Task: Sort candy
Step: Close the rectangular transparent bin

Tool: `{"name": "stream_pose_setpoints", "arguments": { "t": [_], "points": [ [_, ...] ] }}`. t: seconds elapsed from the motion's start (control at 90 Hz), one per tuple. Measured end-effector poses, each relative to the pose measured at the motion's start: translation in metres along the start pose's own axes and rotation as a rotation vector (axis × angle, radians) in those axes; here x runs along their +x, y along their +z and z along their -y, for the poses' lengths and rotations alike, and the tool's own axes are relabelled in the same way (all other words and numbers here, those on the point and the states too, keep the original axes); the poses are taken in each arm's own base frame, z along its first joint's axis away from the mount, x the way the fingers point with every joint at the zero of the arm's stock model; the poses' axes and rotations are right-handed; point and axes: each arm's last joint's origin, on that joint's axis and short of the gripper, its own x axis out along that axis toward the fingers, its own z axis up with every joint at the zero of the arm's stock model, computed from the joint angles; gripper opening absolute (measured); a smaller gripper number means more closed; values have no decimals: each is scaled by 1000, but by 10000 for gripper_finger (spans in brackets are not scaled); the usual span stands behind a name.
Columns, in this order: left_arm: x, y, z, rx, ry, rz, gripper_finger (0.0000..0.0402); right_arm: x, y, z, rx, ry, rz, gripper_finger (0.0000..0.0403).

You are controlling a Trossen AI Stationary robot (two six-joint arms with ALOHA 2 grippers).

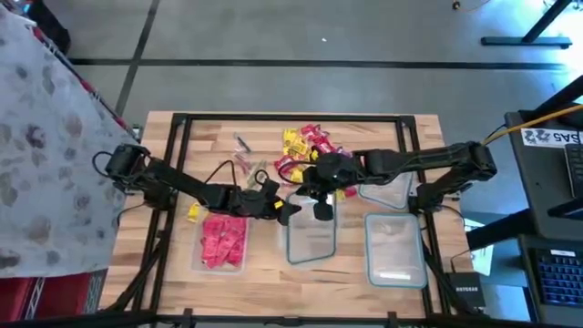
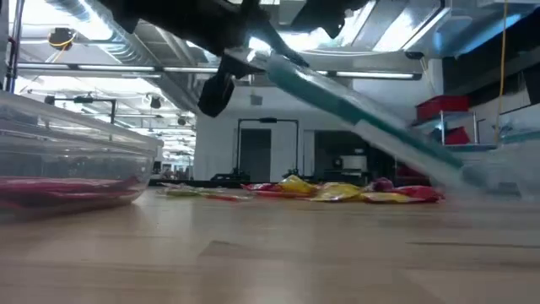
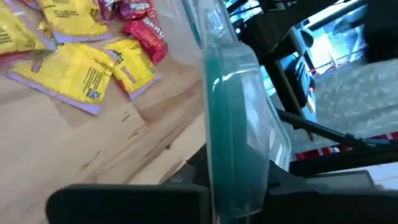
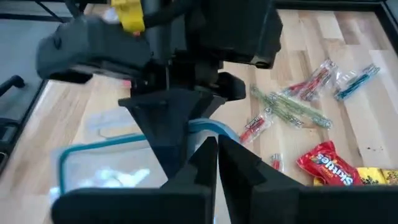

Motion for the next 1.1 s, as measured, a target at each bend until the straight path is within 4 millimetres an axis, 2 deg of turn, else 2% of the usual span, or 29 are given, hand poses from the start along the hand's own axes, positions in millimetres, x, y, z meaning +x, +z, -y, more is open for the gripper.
{"name": "stream_pose_setpoints", "arguments": {
  "t": [0.122,0.222,0.344,0.433,0.544,0.656,0.778,0.978,1.1],
  "points": [
    [-1,-2,1,-10,-4,-5,18,-8,7,5,57,-11,0,46],
    [-1,-4,1,-11,-2,-10,18,-14,13,8,70,-13,-7,97],
    [-3,-6,5,11,-20,-10,18,-26,13,17,84,5,-95,163],
    [-5,-4,13,22,-37,0,18,-37,12,23,80,94,-171,207],
    [-14,6,37,149,-87,35,18,-52,12,28,108,165,-248,245],
    [-26,21,58,319,-56,23,18,-66,13,32,105,147,-303,259],
    [-37,32,70,448,38,-44,18,-73,12,35,77,117,-350,261],
    [-49,42,88,545,73,-82,18,-70,12,28,34,237,-342,262],
    [-53,44,98,603,45,-77,18,-61,12,23,-10,191,-360,262]
  ]
}}
